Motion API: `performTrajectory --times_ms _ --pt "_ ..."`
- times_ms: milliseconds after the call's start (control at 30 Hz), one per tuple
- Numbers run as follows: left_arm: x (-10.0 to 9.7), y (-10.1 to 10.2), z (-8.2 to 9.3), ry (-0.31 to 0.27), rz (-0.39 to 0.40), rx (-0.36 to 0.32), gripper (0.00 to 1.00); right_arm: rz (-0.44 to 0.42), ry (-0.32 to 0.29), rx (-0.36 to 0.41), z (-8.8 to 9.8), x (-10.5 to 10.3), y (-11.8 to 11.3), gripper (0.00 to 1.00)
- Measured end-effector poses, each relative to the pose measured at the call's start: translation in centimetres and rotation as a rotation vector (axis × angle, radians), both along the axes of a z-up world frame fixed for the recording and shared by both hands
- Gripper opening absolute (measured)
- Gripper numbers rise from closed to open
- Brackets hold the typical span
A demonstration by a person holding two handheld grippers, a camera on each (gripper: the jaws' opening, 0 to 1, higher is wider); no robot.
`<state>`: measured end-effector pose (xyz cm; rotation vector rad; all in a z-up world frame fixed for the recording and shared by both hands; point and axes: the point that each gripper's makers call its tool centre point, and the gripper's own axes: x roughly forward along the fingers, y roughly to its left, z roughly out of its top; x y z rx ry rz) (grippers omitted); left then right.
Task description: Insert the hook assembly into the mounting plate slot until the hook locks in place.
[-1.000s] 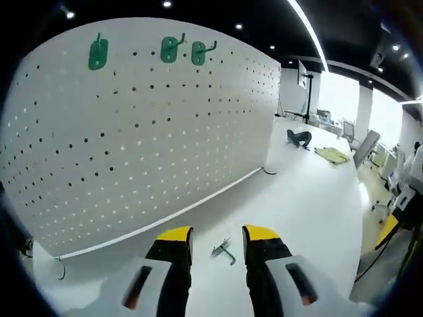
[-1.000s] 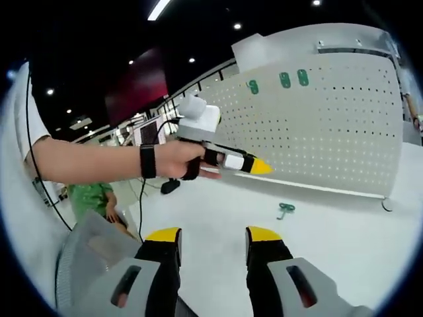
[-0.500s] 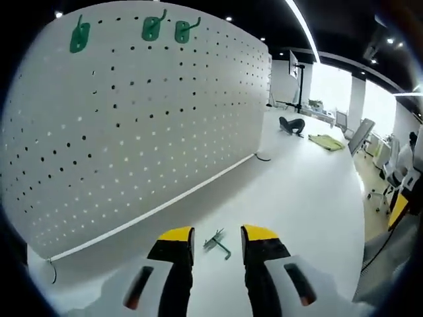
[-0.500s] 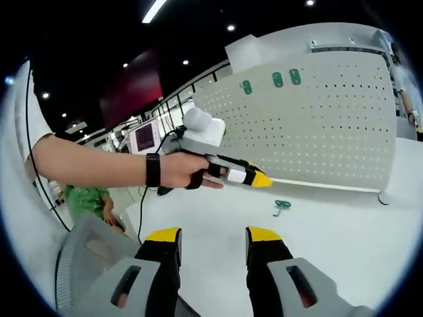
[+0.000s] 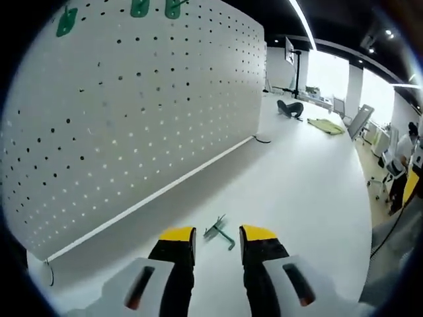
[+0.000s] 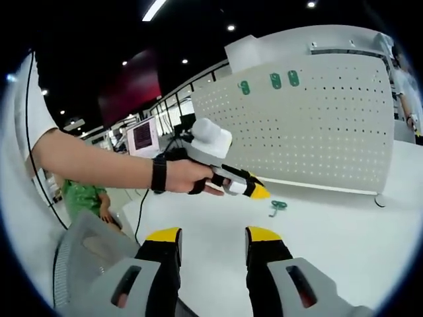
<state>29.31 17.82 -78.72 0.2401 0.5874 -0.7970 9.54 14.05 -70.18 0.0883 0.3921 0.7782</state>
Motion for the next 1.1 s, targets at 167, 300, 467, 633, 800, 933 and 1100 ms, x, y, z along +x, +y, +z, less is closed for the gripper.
performTrajectory --times_ms 167,300,467,633,800,933,1100 --pt "0.0 -0.2 -1.0 0.012 -0.02 0.028 0.27 -0.008 0.005 0.015 0.0 0.1 0.0 0.38" --pt "0.1 -0.4 -2.2 0.033 -0.031 0.041 0.27 -0.001 0.014 -0.003 -0.4 0.0 0.1 0.38" --pt "0.2 -0.6 -2.8 0.043 -0.036 0.05 0.26 -0.009 0.026 0.003 -0.7 -0.1 0.0 0.38" --pt "0.8 -0.8 -3.2 0.046 -0.028 0.047 0.24 -0.011 0.039 0.006 -1.1 -0.1 0.1 0.38" --pt "1.7 -0.7 -3.7 0.049 -0.004 0.049 0.19 -0.007 0.047 0.004 -1.3 0.0 0.1 0.38" --pt "2.0 -0.8 -4.2 0.045 -0.014 0.065 0.18 -0.009 0.053 0.005 -1.5 0.2 0.0 0.38" --pt "2.4 -0.8 -4.5 0.039 -0.015 0.067 0.16 -0.003 0.068 0.004 -1.8 0.1 0.0 0.38"
